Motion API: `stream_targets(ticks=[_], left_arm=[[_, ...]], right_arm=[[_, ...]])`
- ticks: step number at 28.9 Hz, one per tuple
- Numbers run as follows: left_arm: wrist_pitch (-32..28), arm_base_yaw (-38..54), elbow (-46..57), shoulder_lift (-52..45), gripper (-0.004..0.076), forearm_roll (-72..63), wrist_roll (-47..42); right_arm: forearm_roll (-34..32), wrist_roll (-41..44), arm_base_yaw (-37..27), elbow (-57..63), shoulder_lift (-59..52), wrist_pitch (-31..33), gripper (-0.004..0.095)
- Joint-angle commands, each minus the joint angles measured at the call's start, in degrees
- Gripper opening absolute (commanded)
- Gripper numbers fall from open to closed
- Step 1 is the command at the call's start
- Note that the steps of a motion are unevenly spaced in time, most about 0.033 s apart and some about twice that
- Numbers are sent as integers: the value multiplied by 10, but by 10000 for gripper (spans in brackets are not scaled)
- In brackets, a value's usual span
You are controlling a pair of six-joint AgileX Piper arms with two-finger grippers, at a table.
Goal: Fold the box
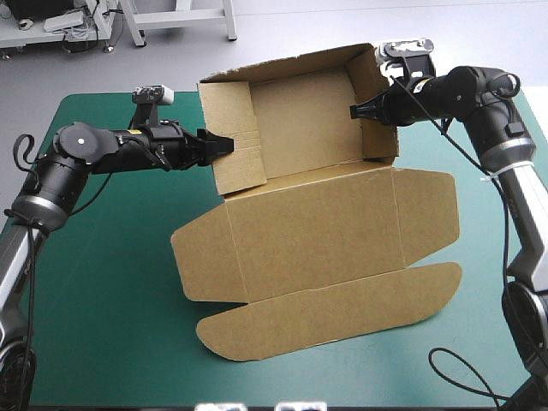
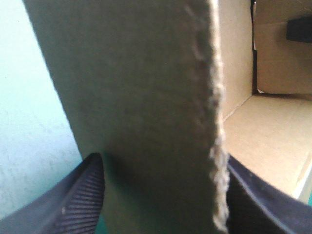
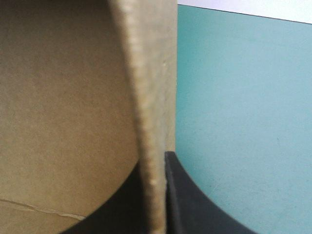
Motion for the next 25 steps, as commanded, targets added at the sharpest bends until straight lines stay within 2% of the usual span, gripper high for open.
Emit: stream_targets(ticks=[1, 4, 7, 10, 16, 22, 25], left_arm=[[-64, -39, -37, -24, 436, 28, -41], [-98, -74, -53, -24, 402, 112, -93], [-99, -106, -69, -24, 368, 252, -184], [-99, -117, -76, -24, 368, 325, -239], [-91, -117, -80, -24, 368, 375, -288], [-71, -117, -80, -16, 365, 387, -306], [-54, -117, -80, -1, 293, 386, -306]], right_arm=[[42, 15, 0, -17, -27, -40, -16], [43, 17, 0, -17, -27, -35, -16], [42, 19, 0, -17, -27, -31, -16], [42, 26, 0, -17, -27, -31, -16], [34, 26, 0, -17, -23, -20, -14], [-12, 40, 25, -17, 5, 9, -14], [-17, 46, 44, -17, 22, 5, -14]])
